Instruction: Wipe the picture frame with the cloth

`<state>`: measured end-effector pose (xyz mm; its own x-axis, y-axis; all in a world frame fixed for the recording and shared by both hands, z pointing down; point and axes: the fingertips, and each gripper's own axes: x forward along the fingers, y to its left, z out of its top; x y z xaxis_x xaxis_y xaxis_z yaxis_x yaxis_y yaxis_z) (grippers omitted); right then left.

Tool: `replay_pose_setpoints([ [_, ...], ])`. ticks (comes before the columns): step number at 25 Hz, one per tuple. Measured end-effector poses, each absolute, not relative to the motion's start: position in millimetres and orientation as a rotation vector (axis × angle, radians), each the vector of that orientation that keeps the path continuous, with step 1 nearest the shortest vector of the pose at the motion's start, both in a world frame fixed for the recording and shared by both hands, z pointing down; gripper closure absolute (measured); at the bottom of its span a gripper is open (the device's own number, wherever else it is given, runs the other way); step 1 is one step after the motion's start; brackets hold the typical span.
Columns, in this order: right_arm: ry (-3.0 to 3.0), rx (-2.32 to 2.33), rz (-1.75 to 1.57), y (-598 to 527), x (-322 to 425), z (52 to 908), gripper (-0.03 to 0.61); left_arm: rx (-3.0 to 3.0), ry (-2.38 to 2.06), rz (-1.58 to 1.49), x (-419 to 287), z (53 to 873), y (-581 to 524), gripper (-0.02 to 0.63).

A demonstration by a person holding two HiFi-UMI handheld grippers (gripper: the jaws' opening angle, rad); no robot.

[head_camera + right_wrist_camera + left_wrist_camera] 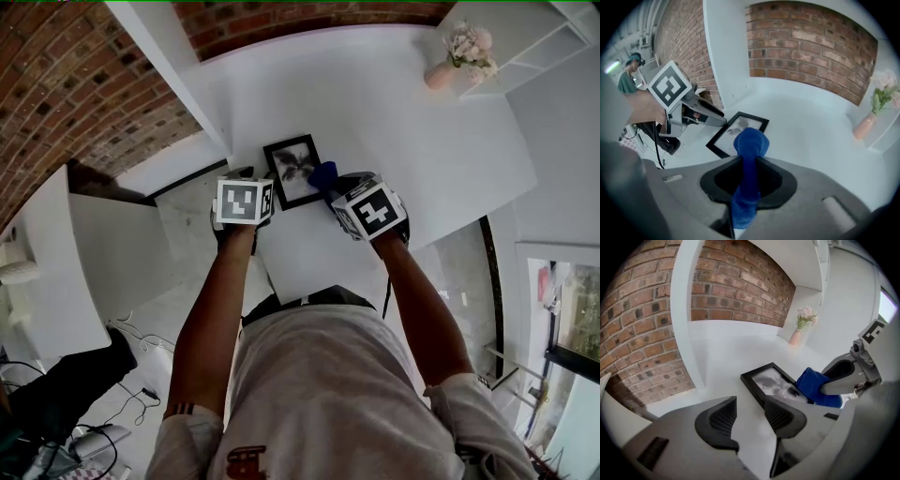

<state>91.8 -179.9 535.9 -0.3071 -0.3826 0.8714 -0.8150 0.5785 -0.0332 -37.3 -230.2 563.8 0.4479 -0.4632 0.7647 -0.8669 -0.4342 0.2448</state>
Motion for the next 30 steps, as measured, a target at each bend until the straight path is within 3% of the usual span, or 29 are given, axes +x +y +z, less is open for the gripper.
replay_pose_setpoints([
  [11,-2.176,1.126,0.69,-198.6,84.6,471.5,0.502,2.166,-1.104,0.678,-34.0,518.1,-224.7,0.433],
  [22,-2.649,1.22,0.474,-204.6,54.2,345.1,0.502,2.526,-1.082,0.134,-17.3,376.1,-208.8,0.458],
  [30,-2.894,1.229,0.284,-185.6,48.9,278.9,0.502,2.685,-1.13,-0.193,-23.8,285.9,-186.0,0.516],
])
